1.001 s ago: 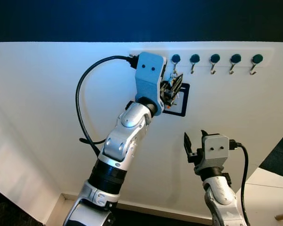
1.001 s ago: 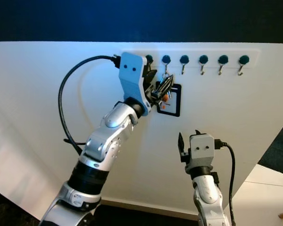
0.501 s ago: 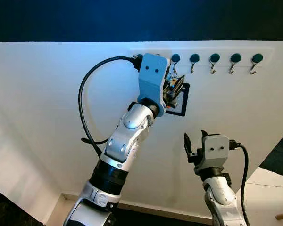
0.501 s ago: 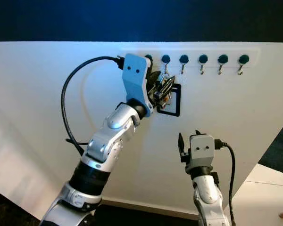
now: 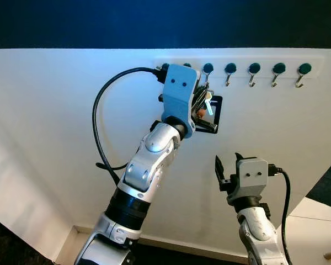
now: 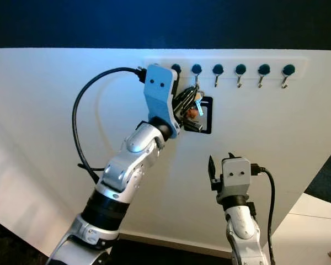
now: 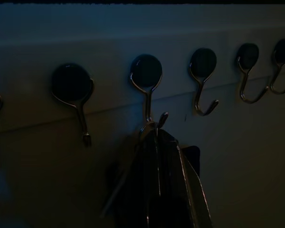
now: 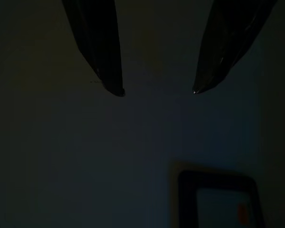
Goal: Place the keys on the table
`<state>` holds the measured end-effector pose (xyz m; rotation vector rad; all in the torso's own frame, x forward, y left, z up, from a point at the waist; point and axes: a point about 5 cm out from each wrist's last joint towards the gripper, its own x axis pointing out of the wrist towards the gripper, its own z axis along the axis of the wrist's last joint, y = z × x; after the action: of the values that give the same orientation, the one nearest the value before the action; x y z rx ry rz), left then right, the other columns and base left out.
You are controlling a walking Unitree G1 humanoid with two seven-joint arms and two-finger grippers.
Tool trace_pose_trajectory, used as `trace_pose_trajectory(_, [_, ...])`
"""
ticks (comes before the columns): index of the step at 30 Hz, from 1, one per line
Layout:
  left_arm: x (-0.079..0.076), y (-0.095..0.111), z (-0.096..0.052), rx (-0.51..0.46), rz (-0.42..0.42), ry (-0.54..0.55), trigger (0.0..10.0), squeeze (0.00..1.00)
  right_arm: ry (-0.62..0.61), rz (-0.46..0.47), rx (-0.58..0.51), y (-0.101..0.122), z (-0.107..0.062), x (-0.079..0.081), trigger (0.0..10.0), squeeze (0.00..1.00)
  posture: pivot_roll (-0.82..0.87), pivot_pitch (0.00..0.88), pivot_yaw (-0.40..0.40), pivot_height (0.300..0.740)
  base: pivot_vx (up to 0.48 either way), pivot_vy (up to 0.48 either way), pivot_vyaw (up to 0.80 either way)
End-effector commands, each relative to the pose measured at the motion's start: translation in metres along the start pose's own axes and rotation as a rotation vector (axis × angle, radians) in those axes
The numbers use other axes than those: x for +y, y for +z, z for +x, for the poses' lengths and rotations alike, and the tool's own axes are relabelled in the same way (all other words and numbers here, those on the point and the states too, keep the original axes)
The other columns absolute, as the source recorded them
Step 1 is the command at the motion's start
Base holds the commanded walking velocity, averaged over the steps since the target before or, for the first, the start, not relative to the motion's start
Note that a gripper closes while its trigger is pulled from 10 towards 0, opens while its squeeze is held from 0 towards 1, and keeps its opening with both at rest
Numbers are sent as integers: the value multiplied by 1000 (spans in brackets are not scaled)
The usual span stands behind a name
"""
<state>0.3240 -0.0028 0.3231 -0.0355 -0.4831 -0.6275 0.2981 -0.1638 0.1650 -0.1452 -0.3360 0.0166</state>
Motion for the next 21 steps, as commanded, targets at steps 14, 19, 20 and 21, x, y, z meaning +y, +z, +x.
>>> trace_pose_trajectory(14, [-7, -4, 0, 61, -303, -47, 10000, 0, 13, 2, 14, -4, -1, 4, 10000, 0, -12, 161, 85, 740, 0, 0, 0])
trace_pose_trajectory(19, [-6, -2, 3, 58, -409, -57, 10000, 0, 12, 2, 12, -4, -1, 4, 10000, 0, -17, 158, 89, 740, 0, 0, 0])
trace_pose_trajectory(20, [-6, -2, 3, 58, -409, -57, 10000, 0, 12, 2, 12, -4, -1, 4, 10000, 0, -17, 158, 89, 740, 0, 0, 0])
trace_pose_trajectory(21, [-6, -2, 3, 58, -409, -57, 10000, 0, 12, 2, 12, -4, -1, 4, 10000, 0, -17, 158, 89, 740, 0, 0, 0])
